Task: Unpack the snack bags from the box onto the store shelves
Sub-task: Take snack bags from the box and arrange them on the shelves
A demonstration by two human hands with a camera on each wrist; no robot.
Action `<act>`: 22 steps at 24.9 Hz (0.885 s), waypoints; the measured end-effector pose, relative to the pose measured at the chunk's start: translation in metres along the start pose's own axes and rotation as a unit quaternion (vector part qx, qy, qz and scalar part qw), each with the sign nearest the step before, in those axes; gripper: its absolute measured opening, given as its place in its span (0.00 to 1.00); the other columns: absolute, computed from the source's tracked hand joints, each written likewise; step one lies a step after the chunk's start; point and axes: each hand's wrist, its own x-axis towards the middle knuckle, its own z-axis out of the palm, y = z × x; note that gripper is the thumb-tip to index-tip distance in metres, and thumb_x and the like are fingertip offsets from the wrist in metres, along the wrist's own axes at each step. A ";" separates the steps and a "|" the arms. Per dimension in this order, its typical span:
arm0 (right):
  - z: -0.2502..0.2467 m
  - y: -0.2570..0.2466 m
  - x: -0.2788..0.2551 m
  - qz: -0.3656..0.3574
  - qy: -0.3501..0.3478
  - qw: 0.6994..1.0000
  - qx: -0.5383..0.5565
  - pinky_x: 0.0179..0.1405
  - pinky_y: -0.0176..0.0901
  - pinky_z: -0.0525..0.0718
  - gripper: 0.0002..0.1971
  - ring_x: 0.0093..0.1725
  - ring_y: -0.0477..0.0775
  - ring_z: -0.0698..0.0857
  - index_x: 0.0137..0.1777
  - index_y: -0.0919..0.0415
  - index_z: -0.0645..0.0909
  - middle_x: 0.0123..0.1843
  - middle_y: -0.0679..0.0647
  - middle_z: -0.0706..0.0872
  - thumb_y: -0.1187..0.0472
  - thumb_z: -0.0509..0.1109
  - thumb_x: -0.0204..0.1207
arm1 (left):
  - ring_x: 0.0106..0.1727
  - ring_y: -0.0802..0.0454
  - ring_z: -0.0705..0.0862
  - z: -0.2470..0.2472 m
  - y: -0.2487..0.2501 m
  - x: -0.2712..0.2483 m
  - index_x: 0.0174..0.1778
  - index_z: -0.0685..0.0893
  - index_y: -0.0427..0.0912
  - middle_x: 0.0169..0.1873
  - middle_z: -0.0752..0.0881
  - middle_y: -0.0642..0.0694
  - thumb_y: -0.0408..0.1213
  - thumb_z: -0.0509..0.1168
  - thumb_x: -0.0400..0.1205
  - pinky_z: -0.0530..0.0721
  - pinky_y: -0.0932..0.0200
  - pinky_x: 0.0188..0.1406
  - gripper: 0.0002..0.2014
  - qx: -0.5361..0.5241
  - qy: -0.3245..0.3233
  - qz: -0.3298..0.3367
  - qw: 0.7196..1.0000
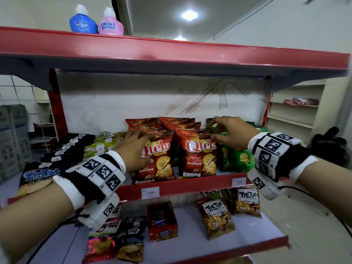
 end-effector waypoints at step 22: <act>-0.071 0.156 -0.048 0.108 0.042 0.992 -0.059 0.39 0.36 0.69 0.02 0.34 0.44 0.78 0.46 0.53 0.85 0.32 0.42 0.81 0.60 0.72 0.76 | 0.46 0.54 0.83 -0.044 0.166 0.082 0.50 0.88 0.44 0.45 0.88 0.49 0.42 0.67 0.81 0.79 0.61 0.47 0.08 -0.202 0.014 0.133 0.970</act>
